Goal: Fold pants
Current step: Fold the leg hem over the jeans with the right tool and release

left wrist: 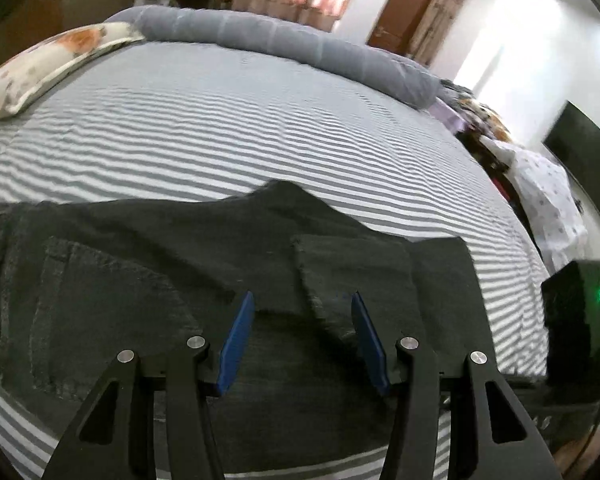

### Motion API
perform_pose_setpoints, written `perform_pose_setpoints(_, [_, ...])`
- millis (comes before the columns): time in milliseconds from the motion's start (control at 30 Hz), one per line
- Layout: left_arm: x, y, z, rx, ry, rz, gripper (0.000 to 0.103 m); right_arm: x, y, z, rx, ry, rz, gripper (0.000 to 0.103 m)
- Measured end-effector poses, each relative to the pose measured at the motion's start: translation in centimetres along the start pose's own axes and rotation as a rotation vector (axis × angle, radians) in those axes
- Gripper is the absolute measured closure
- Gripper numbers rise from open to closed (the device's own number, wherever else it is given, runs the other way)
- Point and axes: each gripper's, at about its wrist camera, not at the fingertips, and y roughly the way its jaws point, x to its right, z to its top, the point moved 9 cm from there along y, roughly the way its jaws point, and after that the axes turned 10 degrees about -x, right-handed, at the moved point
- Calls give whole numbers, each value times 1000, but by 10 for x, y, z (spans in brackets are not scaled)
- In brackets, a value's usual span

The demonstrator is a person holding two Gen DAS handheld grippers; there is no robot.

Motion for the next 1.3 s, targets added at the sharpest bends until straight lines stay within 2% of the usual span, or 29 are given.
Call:
perform_pose_setpoints(133, [17,3,-4,6,66,-2,51,26,-27,-5,48,14,-59,69])
perform_pose_setpoints(233, [22,11,-9,-24,87,-18,50,55,-41,-6,79,45,-179,69])
perform_pose_setpoints(333, [24,29,-20,-99,94,-26,50,78,-46,-8,86,37,-305,69])
perform_pose_setpoints(500, [18,61,-44,-251,93,6,50,96,-38,-23,28,56,-334,71])
perform_pose_setpoints(633, [22,61,-49,-247,126,27,49,103,-38,-25,21,72,-325,72])
perform_pose_setpoints(767, [24,62,-52,-240,149,33,46,101,-52,0,64,53,-364,73])
perform_pose_setpoints(900, [27,64,-54,-234,179,39,43,102,-64,49,123,21,-433,70])
perform_pose_setpoints(1067, [28,65,-53,-233,187,35,42,119,-61,97,130,46,-490,70])
perform_pose_setpoints(1167, [28,64,-52,-232,186,30,41,130,-49,105,101,58,-505,71])
perform_pose_setpoints(1300, [28,65,-52,-230,187,31,41,128,-48,101,108,44,-526,71])
